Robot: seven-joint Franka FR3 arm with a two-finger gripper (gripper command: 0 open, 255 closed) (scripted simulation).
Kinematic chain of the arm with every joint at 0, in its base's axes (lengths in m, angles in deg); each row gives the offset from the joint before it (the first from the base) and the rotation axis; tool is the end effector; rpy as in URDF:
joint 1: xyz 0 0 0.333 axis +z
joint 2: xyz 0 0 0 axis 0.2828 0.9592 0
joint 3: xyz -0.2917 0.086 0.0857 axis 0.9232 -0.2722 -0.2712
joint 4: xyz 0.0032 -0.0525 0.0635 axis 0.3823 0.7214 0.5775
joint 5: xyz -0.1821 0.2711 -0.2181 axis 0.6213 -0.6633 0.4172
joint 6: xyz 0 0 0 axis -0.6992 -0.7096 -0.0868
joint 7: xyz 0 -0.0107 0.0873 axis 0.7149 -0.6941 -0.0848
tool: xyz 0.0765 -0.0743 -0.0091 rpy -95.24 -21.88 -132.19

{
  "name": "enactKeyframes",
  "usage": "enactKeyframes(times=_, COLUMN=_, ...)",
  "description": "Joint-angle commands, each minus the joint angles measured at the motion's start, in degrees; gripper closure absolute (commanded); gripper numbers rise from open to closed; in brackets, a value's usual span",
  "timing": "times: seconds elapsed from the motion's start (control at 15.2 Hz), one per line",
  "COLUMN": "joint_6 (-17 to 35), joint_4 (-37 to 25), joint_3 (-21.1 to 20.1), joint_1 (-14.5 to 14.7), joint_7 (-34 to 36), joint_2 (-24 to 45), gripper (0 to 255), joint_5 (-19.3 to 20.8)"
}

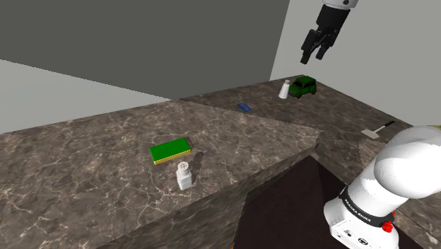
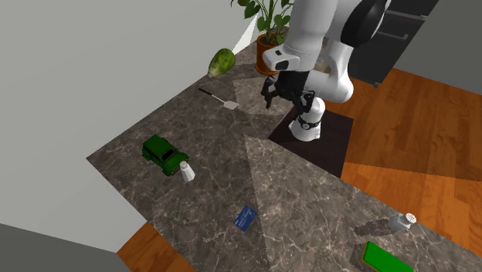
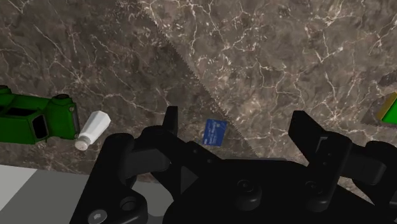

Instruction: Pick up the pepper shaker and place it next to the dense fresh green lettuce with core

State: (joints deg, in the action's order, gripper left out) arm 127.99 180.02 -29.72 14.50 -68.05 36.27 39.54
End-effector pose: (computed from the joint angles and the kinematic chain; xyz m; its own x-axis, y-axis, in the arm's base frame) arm 0.3504 -0.0767 0.6037 0.9936 -0.0381 0.1065 -0.0415 -0.9987 0.0298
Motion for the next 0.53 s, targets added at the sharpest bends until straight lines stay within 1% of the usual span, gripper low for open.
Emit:
enactKeyframes(times=0.0, joint_6=1.9, joint_4=-1.2, joint_3=2.2, joint_1=-0.3, joint_7=-2.2, joint_2=3.3, gripper=0, joint_5=0.3)
enactKeyframes(times=0.26, joint_6=5.8, joint_4=-3.6, joint_3=6.4, joint_1=-0.7, joint_7=-6.3, joint_2=10.1, gripper=0, joint_5=0.2)
enactKeyframes(times=0.46, joint_6=8.4, joint_4=-6.2, joint_3=9.4, joint_1=-0.9, joint_7=-9.7, joint_2=15.7, gripper=0, joint_5=-0.7)
